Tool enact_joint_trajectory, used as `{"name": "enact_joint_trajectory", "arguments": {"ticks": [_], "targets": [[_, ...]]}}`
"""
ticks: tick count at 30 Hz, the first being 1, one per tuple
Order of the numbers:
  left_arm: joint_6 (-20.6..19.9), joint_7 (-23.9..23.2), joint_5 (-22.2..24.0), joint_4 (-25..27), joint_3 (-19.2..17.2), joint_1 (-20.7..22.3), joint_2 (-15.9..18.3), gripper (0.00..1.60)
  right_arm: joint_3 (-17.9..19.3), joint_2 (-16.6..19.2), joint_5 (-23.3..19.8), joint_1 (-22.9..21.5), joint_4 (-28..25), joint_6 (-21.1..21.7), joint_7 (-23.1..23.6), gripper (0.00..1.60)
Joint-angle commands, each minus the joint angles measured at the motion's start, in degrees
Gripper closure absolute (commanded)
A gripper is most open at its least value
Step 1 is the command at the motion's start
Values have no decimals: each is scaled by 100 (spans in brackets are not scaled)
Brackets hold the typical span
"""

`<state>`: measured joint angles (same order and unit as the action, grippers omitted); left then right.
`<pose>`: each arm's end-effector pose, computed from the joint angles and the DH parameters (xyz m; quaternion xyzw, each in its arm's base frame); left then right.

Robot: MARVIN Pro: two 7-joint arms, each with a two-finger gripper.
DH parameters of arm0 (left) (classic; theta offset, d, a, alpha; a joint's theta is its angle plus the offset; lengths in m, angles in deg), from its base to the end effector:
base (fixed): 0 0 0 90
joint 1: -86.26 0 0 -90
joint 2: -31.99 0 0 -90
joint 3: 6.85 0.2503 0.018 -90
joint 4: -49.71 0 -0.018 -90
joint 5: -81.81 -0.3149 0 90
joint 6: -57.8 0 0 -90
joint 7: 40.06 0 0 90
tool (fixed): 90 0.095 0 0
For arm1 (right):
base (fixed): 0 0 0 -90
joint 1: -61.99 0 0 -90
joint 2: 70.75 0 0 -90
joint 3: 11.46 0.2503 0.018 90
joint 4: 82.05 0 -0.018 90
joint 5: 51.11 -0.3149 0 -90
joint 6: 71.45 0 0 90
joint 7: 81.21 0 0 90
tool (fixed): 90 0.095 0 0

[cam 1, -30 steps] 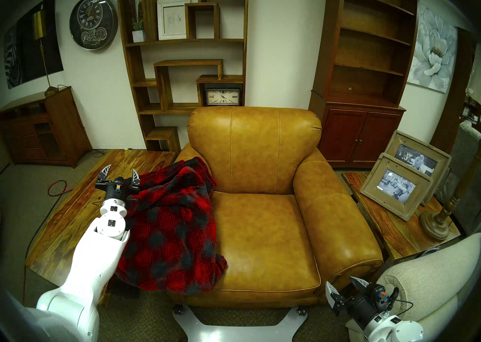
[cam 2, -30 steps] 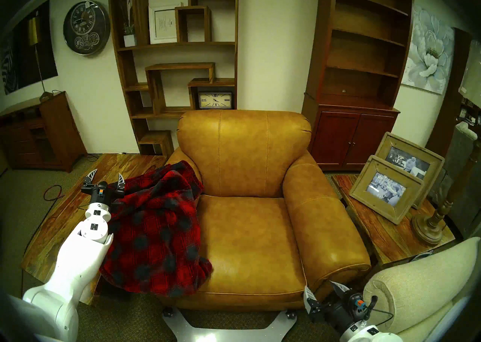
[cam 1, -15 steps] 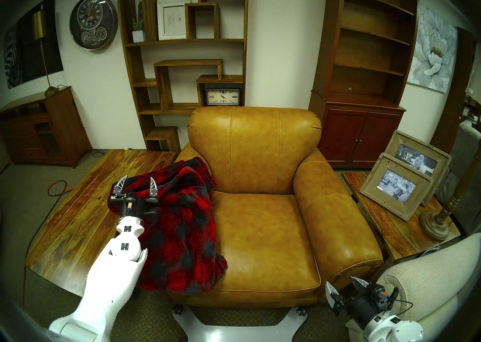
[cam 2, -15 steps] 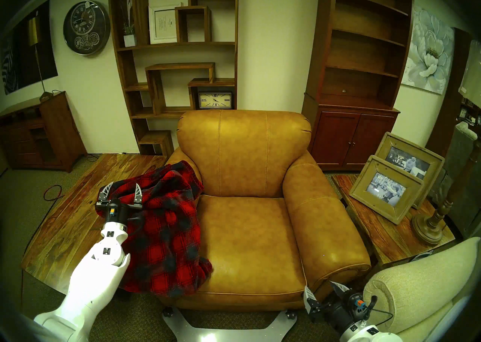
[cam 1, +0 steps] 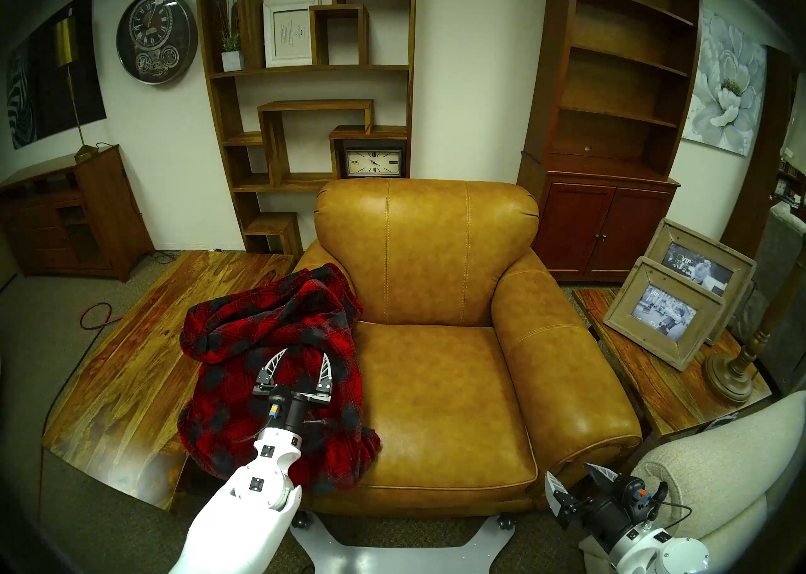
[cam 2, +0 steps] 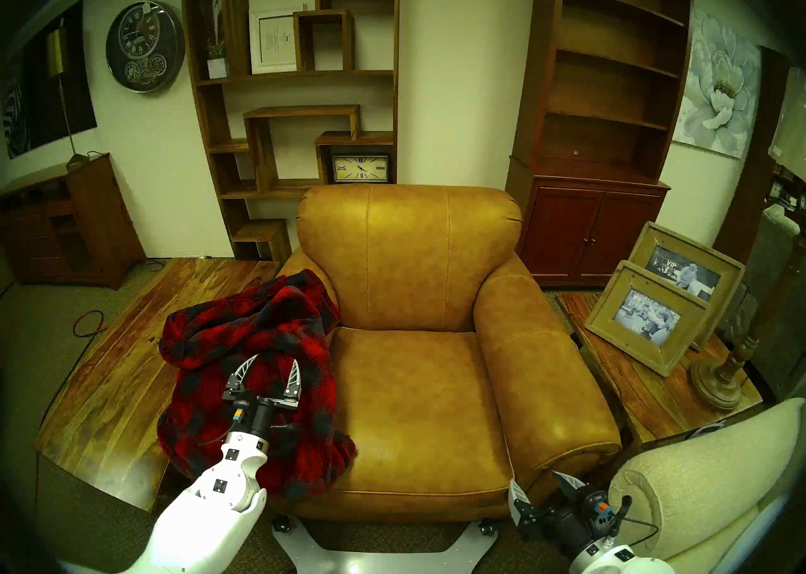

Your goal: Move the blanket from sofa and drape it over the sofa arm

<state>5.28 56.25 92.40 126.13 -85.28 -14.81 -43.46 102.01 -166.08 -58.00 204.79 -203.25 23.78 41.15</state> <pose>0.3341 0.0180 -0.3831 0.6379 -0.0263 0.7695 0.0160 0.1585 -0.0923 -0.3264 -0.8461 -0.0356 -0.5264 0.0762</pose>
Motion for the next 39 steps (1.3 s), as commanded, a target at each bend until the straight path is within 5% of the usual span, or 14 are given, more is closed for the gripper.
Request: {"name": "enact_joint_trajectory", "arguments": {"ticks": [1, 12, 14, 22, 39], "targets": [[89, -323, 550, 654, -11, -546, 181, 0, -9, -12, -13, 7, -137, -12, 14, 0], [-1233, -679, 1395, 1496, 340, -835, 569, 0, 4, -62, 9, 38, -206, 22, 33, 0], [-1206, -617, 1271, 1372, 471, -740, 626, 0, 4, -64, 11, 38, -208, 23, 34, 0], [-2292, -352, 1284, 1774, 499, -634, 735, 0, 11, -87, 30, 40, -225, 40, 45, 0], [-2535, -231, 1322, 1929, 425, -806, 833, 0, 27, -123, 62, 31, -241, 69, 71, 0]]}}
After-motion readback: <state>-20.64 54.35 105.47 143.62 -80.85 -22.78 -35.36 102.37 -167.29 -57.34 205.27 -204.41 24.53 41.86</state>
